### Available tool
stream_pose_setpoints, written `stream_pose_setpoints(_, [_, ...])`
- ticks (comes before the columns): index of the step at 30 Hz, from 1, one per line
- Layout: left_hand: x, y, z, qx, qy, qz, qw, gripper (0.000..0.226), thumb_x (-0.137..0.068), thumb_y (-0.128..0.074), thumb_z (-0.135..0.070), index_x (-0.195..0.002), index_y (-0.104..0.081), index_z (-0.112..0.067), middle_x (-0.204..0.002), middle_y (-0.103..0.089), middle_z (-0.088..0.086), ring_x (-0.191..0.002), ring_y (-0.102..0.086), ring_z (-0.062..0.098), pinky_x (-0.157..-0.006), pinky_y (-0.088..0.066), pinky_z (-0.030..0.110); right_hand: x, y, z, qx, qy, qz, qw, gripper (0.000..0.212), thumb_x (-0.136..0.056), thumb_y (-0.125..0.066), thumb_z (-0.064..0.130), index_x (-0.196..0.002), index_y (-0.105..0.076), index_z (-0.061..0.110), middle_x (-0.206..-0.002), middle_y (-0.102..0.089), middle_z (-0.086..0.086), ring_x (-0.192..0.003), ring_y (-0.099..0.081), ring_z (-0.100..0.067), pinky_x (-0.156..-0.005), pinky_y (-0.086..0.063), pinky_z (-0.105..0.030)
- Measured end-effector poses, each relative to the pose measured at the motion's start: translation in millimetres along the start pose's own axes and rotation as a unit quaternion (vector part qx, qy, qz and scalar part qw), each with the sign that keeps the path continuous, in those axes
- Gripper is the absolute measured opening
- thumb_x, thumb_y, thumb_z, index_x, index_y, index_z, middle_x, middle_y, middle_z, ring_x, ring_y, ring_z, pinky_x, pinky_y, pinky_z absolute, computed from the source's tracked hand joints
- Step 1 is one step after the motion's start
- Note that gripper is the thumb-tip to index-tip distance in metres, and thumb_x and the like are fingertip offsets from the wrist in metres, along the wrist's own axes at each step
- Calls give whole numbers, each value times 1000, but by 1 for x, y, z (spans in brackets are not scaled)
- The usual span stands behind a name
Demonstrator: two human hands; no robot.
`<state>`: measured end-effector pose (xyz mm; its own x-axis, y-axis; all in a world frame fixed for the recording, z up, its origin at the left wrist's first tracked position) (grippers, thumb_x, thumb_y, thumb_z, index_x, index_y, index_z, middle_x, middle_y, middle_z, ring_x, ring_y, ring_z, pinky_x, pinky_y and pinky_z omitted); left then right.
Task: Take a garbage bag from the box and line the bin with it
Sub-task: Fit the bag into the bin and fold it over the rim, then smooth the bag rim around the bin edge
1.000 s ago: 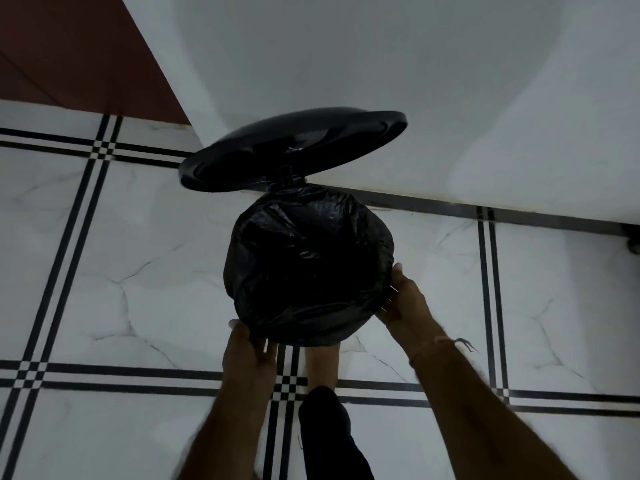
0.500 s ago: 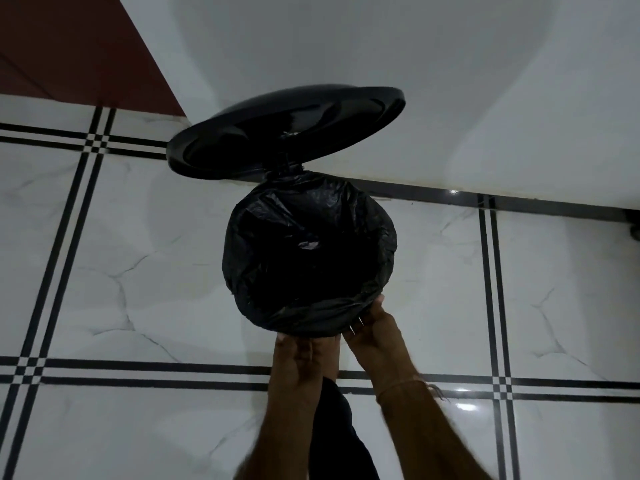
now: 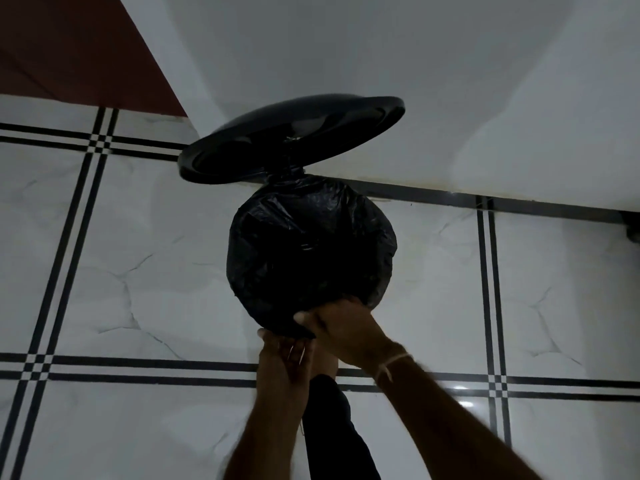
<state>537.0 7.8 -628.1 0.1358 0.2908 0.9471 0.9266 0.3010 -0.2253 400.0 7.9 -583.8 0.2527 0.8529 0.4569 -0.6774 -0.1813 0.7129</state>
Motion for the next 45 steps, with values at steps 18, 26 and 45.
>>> stream_pose_setpoints(18, [14, 11, -53, -176, -20, -98, 979, 64, -102, -47, -55, -150, -46, -12, -153, -50, 12, -138, -49, 28, -112, -42, 47, 66, 14, -93, -570, -413, -297, 645, 43, -105, -49, 45, -132, -60, 13, -127, -66, -8, -114, -63, -26, -101, -51, -42])
stream_pose_setpoints(26, [99, -97, -168, -167, -231, -42, 958, 87, -92, -44, -74, -159, -30, -21, -149, -48, 3, -118, -56, 16, -90, -47, 37, 31, 211, 17, -415, -96, -394, 815, 58, -100, -47, 62, -152, -42, 38, -159, -39, 8, -147, -38, -11, -117, -34, -31])
stream_pose_setpoints(45, [101, -53, -112, -478, -389, 37, 787, 73, -81, -81, -47, -144, -44, -38, -123, -61, -27, -109, -59, 1, -96, -46, 27, 51, 105, -8, -163, -108, -261, 945, 79, -86, -61, 68, -155, -36, 37, -166, -27, -1, -150, -37, -25, -114, -48, -46])
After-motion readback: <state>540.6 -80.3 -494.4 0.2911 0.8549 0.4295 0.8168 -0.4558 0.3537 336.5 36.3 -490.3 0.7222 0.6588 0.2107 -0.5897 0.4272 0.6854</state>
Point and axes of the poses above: each hand's wrist, its own x-axis away from the middle knuckle, its own y-axis out of the back of the hand, z = x × y, the point moved 7 cm from there along -x, towards the middle knuckle
